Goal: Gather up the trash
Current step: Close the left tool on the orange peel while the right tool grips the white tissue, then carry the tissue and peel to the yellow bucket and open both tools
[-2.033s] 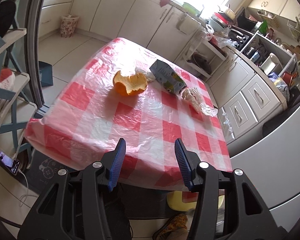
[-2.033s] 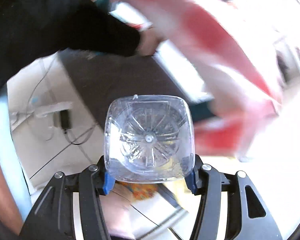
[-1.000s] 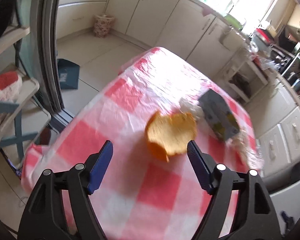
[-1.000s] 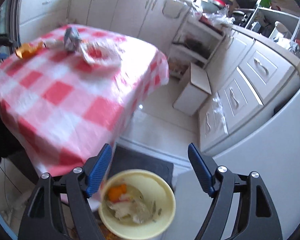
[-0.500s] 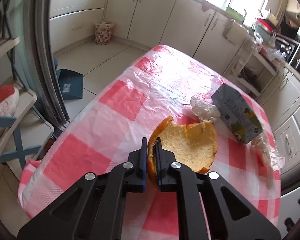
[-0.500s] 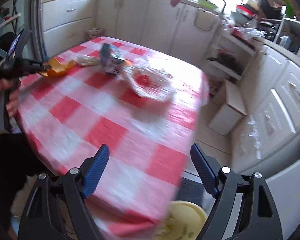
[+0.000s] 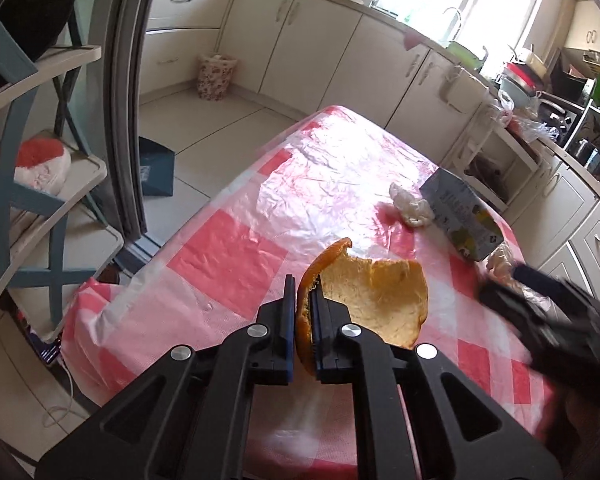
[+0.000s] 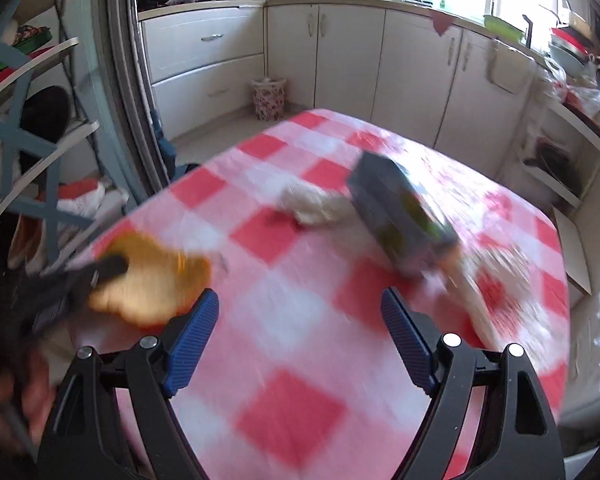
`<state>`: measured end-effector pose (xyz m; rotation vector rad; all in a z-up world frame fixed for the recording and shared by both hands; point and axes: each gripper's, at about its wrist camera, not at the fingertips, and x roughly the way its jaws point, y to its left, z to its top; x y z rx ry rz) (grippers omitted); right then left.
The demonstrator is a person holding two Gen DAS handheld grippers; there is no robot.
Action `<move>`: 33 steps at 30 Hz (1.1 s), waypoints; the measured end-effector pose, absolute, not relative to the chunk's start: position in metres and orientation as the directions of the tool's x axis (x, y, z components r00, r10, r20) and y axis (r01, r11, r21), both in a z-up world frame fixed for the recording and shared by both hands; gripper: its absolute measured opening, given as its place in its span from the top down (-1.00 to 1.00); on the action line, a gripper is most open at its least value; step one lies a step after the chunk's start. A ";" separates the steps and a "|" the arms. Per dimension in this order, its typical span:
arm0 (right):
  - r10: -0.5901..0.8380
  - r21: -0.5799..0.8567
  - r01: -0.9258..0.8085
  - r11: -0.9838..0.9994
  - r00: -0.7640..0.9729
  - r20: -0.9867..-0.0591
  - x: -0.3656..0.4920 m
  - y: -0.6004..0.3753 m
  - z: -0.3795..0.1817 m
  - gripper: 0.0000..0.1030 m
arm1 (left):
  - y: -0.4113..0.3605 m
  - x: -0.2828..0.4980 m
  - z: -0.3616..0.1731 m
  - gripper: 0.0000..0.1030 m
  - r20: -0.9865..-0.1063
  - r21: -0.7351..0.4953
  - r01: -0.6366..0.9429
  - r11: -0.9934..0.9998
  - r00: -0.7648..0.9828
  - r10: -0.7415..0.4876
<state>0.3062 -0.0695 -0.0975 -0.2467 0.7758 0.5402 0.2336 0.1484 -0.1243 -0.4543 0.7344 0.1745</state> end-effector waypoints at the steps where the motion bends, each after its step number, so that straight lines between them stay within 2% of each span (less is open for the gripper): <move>1: 0.373 -0.011 -0.543 0.840 0.592 -0.715 0.314 -0.062 -0.099 -0.55 | 0.149 0.234 -0.124 0.87 -0.679 -0.339 -0.307 0.889 0.734 -0.006; 6: 0.359 -0.004 -0.507 0.862 0.616 -0.701 0.354 -0.034 -0.104 -0.55 | 0.149 0.236 -0.124 0.87 -0.672 -0.343 -0.289 0.894 0.740 -0.018; 11: 0.334 0.024 -0.472 0.881 0.588 -0.737 0.398 -0.023 -0.119 -0.51 | 0.150 0.239 -0.128 0.87 -0.676 -0.338 -0.288 0.896 0.737 -0.018; 13: 0.317 0.021 -0.464 0.886 0.573 -0.756 0.408 -0.024 -0.128 -0.31 | 0.149 0.240 -0.128 0.87 -0.676 -0.336 -0.287 0.897 0.737 -0.018; 14: 0.314 0.033 -0.459 0.888 0.552 -0.772 0.413 -0.025 -0.132 -0.08 | 0.149 0.241 -0.129 0.87 -0.676 -0.334 -0.285 0.898 0.736 -0.018; 15: 0.325 0.061 -0.455 0.888 0.529 -0.784 0.417 -0.028 -0.135 0.03 | 0.149 0.242 -0.129 0.87 -0.676 -0.334 -0.284 0.899 0.736 -0.018; 18: 0.330 0.052 -0.469 0.882 0.534 -0.778 0.415 -0.031 -0.132 0.23 | 0.148 0.243 -0.129 0.87 -0.676 -0.333 -0.282 0.900 0.736 -0.020; 21: 0.332 0.028 -0.494 0.869 0.541 -0.773 0.401 -0.029 -0.126 0.35 | 0.148 0.243 -0.130 0.87 -0.677 -0.334 -0.281 0.900 0.736 -0.021; 28: 0.360 -0.074 -0.595 0.800 0.576 -0.734 0.335 -0.025 -0.090 0.37 | 0.151 0.242 -0.133 0.87 -0.681 -0.341 -0.283 0.897 0.732 -0.028; 33: 0.337 -0.067 -0.547 0.835 0.602 -0.724 0.288 -0.101 -0.060 0.37 | 0.149 0.242 -0.135 0.87 -0.682 -0.355 -0.264 0.897 0.729 -0.055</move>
